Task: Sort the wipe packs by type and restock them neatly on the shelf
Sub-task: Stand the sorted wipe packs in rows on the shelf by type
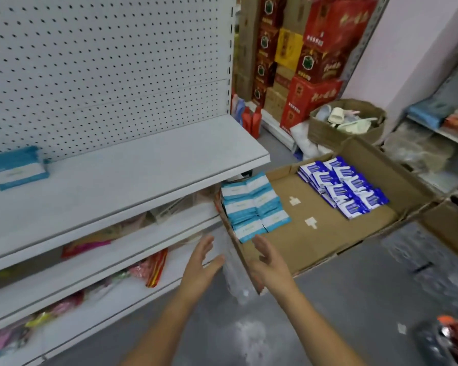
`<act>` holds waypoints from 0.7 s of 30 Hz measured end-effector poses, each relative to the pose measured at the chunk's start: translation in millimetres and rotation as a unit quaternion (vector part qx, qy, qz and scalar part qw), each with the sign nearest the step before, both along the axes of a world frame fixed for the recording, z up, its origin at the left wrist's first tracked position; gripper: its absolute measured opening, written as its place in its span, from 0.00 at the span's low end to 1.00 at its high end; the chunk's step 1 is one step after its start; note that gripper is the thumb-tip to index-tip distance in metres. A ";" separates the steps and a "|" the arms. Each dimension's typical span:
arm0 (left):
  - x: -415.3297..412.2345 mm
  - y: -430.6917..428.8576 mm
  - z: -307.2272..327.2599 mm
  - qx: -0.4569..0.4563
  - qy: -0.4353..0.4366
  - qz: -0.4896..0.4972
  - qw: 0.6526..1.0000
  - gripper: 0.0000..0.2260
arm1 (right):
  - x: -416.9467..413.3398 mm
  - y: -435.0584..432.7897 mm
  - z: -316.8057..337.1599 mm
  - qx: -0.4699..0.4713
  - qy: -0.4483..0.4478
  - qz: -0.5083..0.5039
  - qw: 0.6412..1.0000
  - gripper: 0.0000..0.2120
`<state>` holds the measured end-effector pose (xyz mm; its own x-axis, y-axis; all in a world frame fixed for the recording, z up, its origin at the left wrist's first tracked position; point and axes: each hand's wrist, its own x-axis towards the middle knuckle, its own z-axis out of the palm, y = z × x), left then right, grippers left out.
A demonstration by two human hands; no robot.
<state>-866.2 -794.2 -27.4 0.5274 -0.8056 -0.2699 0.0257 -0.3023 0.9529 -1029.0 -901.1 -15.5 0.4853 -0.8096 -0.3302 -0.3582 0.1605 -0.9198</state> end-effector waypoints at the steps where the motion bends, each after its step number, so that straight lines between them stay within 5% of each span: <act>1: -15.9 -10.9 -2.8 0.002 0.000 0.001 1.000 0.25 | -14.8 -11.8 -3.9 0.006 0.007 0.001 1.000 0.34; 4: -54.2 -45.4 -7.1 0.009 -0.014 -0.005 1.000 0.24 | -52.7 -50.0 -15.8 0.002 0.010 0.007 1.000 0.28; 9: -83.7 -90.7 -29.5 0.028 0.018 -0.005 0.999 0.26 | -85.2 -101.7 -26.9 0.007 0.039 0.018 0.999 0.31; 12: -83.3 -123.3 -46.7 0.048 0.060 0.039 0.996 0.26 | -78.8 -135.3 -34.6 0.009 0.048 0.022 0.999 0.37; 21: -62.2 -226.3 -109.8 0.128 0.163 0.157 0.966 0.22 | -42.6 -242.2 -86.0 0.049 0.095 0.038 0.994 0.29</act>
<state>-928.5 -1020.5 -137.2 0.5884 -0.5044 -0.6319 0.4406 -0.4552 0.7737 -1071.6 -1143.3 -101.5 0.4657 -0.7323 -0.4969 -0.5382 0.2114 -0.8159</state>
